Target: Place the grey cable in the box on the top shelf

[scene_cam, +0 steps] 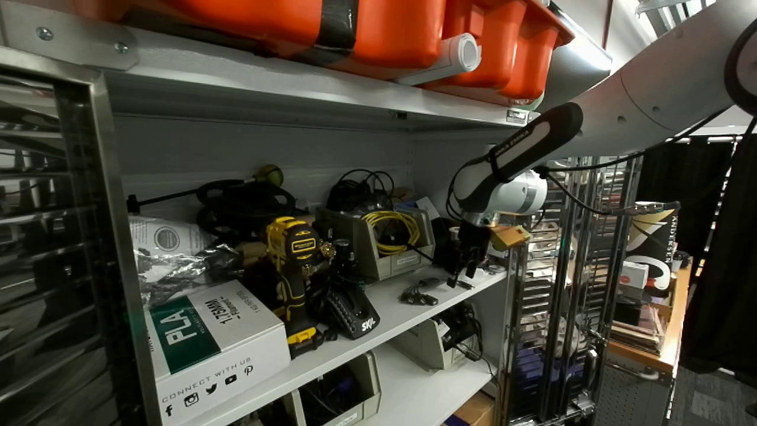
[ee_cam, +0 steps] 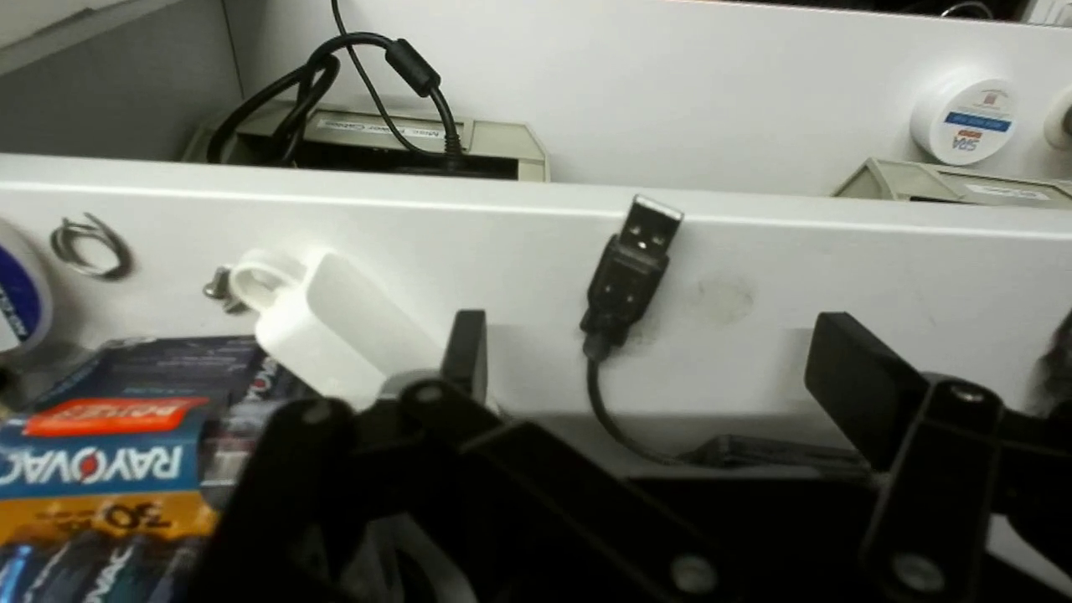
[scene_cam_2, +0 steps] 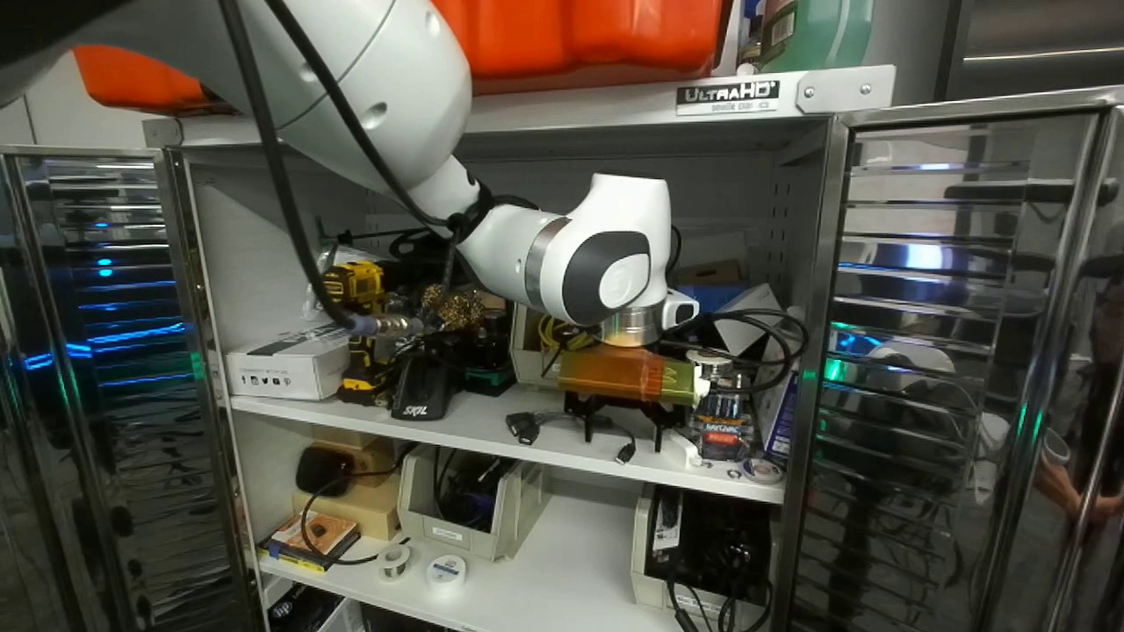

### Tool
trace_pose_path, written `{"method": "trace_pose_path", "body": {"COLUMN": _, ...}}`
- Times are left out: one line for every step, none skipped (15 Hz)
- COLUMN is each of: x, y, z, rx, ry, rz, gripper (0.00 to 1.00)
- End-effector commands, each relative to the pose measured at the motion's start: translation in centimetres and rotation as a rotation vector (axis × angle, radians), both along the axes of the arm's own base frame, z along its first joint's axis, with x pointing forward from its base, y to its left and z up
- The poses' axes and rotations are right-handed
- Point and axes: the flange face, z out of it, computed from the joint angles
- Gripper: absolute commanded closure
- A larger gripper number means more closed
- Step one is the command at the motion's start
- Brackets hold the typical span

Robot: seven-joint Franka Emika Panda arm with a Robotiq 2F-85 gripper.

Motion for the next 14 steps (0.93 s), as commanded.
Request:
{"method": "trace_pose_path", "body": {"x": 1.2, "y": 0.1, "z": 0.5, "rx": 0.002, "ry": -0.016, "rz": 0.024, "gripper": 0.34}}
{"method": "trace_pose_path", "body": {"x": 1.3, "y": 0.2, "z": 0.5, "rx": 0.0, "ry": -0.016, "rz": 0.026, "gripper": 0.44}}
{"method": "trace_pose_path", "body": {"x": 1.3, "y": 0.2, "z": 0.5, "rx": -0.001, "ry": -0.015, "rz": 0.029, "gripper": 0.51}}
{"method": "trace_pose_path", "body": {"x": 1.3, "y": 0.3, "z": 0.5, "rx": -0.002, "ry": -0.015, "rz": 0.031, "gripper": 0.58}}
{"method": "trace_pose_path", "body": {"x": 1.3, "y": 0.3, "z": 0.4, "rx": -0.006, "ry": -0.015, "rz": 0.034, "gripper": 0.66}}
{"method": "trace_pose_path", "body": {"x": 1.3, "y": 0.3, "z": 0.5, "rx": -0.01, "ry": -0.017, "rz": 0.035, "gripper": 0.73}}
{"method": "trace_pose_path", "body": {"x": 1.3, "y": 0.2, "z": 0.5, "rx": -0.014, "ry": -0.016, "rz": 0.036, "gripper": 0.82}}
{"method": "trace_pose_path", "body": {"x": 1.3, "y": 0.2, "z": 0.5, "rx": -0.017, "ry": -0.014, "rz": 0.037, "gripper": 0.88}}
{"method": "trace_pose_path", "body": {"x": 1.3, "y": 0.1, "z": 0.5, "rx": -0.022, "ry": -0.013, "rz": 0.036, "gripper": 0.92}}
{"method": "trace_pose_path", "body": {"x": 1.2, "y": 0.0, "z": 0.4, "rx": -0.026, "ry": -0.009, "rz": 0.036, "gripper": 0.93}}
{"method": "trace_pose_path", "body": {"x": 1.0, "y": 0.0, "z": 0.4, "rx": -0.031, "ry": -0.001, "rz": 0.036, "gripper": 0.95}}
{"method": "trace_pose_path", "body": {"x": 0.7, "y": 0.0, "z": 0.4, "rx": -0.02, "ry": 0.014, "rz": 0.037, "gripper": 0.92}}
{"method": "trace_pose_path", "body": {"x": 0.3, "y": 0.0, "z": 0.6, "rx": -0.011, "ry": 0.018, "rz": 0.038, "gripper": 0.92}}
{"method": "trace_pose_path", "body": {"x": 0.0, "y": -0.1, "z": 0.7, "rx": -0.004, "ry": 0.02, "rz": 0.035, "gripper": 0.93}}
